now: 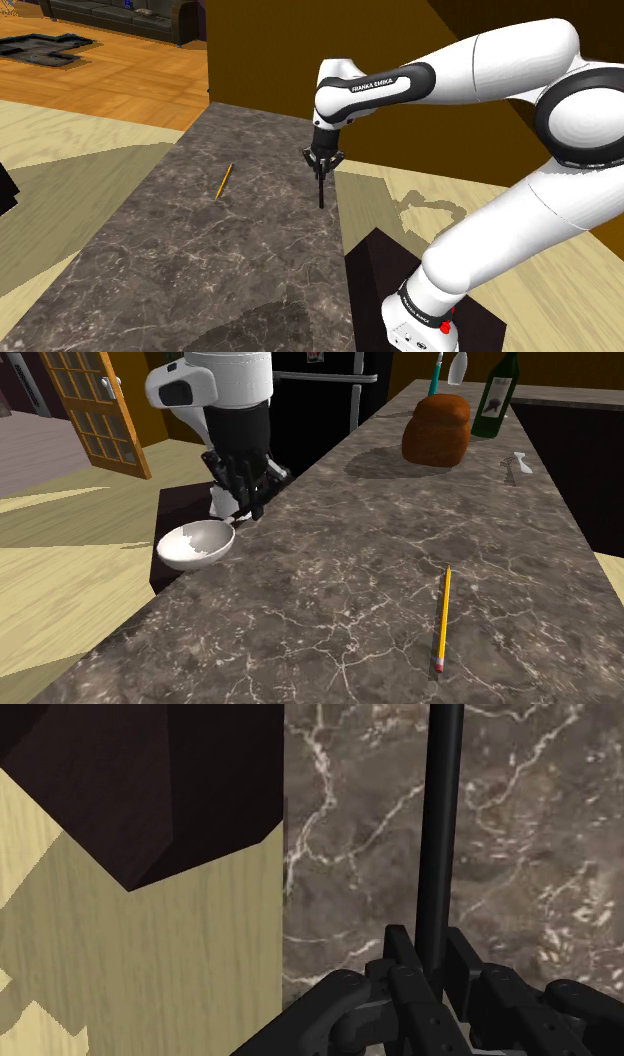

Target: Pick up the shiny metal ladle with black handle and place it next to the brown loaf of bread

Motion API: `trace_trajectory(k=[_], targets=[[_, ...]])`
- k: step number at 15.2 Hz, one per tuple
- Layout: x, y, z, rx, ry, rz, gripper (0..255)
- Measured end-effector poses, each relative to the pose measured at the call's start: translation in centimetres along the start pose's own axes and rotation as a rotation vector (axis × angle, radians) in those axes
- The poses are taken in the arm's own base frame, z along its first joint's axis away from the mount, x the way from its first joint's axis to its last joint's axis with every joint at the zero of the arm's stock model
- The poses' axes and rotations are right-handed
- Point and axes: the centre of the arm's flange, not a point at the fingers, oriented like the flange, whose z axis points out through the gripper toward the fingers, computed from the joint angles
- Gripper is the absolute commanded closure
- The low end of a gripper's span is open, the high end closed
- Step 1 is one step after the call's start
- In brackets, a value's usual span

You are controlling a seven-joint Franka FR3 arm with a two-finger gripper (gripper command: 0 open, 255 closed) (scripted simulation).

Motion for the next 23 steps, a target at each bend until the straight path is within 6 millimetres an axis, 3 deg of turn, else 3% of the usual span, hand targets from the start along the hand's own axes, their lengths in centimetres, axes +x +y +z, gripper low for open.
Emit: trace_trajectory(k=[23], targets=[[-1.3, 1.4, -12.0, 0.0, 0.0, 0.0, 255]])
